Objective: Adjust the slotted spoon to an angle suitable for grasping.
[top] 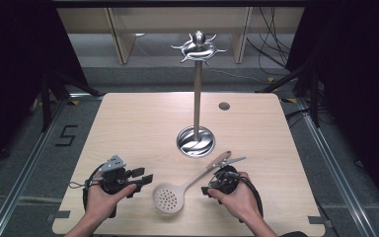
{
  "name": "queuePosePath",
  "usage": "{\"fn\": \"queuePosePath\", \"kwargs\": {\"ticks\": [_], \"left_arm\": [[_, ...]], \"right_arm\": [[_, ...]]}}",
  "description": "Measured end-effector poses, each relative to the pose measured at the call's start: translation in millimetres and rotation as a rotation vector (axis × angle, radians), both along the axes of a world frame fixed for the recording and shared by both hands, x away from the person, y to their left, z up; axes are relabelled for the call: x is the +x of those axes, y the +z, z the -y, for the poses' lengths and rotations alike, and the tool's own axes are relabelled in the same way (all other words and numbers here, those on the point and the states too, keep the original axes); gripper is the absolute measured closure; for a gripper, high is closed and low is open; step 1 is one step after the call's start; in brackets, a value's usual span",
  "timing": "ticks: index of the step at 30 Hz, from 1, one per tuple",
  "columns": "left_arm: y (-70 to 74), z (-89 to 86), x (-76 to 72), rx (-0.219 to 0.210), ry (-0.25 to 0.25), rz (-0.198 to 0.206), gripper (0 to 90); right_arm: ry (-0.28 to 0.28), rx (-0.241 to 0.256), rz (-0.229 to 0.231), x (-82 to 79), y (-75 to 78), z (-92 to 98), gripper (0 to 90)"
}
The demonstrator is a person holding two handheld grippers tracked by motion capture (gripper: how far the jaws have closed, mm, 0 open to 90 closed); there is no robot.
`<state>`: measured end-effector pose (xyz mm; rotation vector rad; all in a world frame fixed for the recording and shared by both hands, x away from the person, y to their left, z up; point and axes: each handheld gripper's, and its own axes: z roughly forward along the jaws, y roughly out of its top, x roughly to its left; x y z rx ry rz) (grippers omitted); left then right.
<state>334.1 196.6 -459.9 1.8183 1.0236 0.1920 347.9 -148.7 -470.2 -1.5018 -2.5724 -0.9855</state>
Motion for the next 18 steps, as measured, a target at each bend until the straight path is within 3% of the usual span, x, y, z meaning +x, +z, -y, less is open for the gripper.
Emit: {"fn": "queuePosePath", "kwargs": {"ticks": [3,4,6,9,12,14,15,18], "left_arm": [[-0.8,0.3,2.1,0.003,0.000,-0.005,48.9],[-0.8,0.3,2.1,0.003,0.000,-0.005,48.7],[-0.7,1.4,4.1,0.005,0.005,-0.010,48.4],[-1.0,0.0,3.2,0.016,0.007,-0.007,48.4],[-0.4,-0.9,0.5,0.007,0.011,-0.004,48.0],[-2.5,-5.0,-4.4,0.013,0.017,-0.005,47.3],[-2.3,-6.8,-5.8,0.017,0.025,-0.014,47.3],[-1.5,-10.0,-6.4,-0.009,0.044,-0.017,47.2]], "right_arm": [[-0.077,0.011,-0.011,5.1,1.9,11.5,45.5],[-0.077,0.011,-0.011,5.1,1.9,11.5,45.5],[-0.143,0.008,-0.022,9.7,0.3,17.5,41.1],[-0.180,0.009,-0.054,14.2,0.3,20.2,37.5],[-0.192,-0.004,-0.051,20.2,1.4,22.8,35.7],[-0.269,-0.024,-0.127,29.0,6.8,22.3,33.8],[-0.312,0.007,-0.174,31.8,10.5,19.8,33.8],[-0.359,-0.002,-0.179,45.7,14.8,21.2,31.2]]}}
